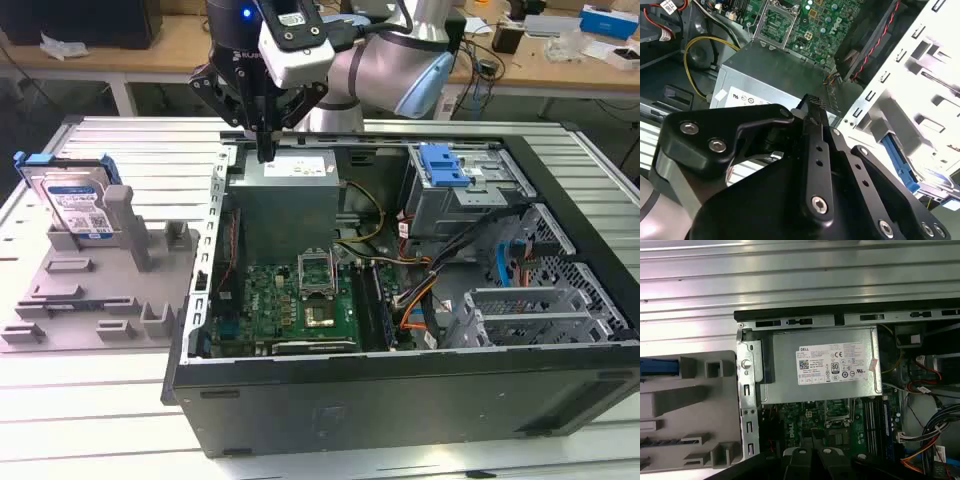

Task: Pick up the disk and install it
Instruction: 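Reach for the disk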

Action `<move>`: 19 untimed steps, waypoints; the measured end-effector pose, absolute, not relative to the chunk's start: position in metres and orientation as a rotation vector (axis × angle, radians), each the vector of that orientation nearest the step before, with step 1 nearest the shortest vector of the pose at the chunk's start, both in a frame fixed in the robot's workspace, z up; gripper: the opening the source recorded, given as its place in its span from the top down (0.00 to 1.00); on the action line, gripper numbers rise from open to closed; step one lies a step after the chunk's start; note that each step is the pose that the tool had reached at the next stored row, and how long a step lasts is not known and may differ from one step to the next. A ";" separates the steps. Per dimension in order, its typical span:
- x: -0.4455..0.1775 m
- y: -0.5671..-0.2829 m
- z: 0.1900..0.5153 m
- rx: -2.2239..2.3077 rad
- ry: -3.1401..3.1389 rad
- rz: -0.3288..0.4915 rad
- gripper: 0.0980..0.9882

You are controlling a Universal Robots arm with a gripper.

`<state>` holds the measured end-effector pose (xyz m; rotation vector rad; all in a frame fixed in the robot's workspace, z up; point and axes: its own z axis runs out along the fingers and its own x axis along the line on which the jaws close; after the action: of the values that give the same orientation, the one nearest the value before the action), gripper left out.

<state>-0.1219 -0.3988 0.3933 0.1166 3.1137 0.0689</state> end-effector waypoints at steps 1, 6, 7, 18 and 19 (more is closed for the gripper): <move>-0.122 -0.399 0.393 0.117 3.114 0.069 0.99; -0.122 -0.399 0.393 0.117 3.114 0.069 0.99; -0.122 -0.399 0.393 0.117 3.114 0.069 0.99; -0.182 -0.388 0.390 0.117 3.119 0.069 0.99; -0.190 -0.387 0.390 0.117 3.119 0.069 0.99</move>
<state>-0.1897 -0.3865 0.3898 0.1173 3.1195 0.0687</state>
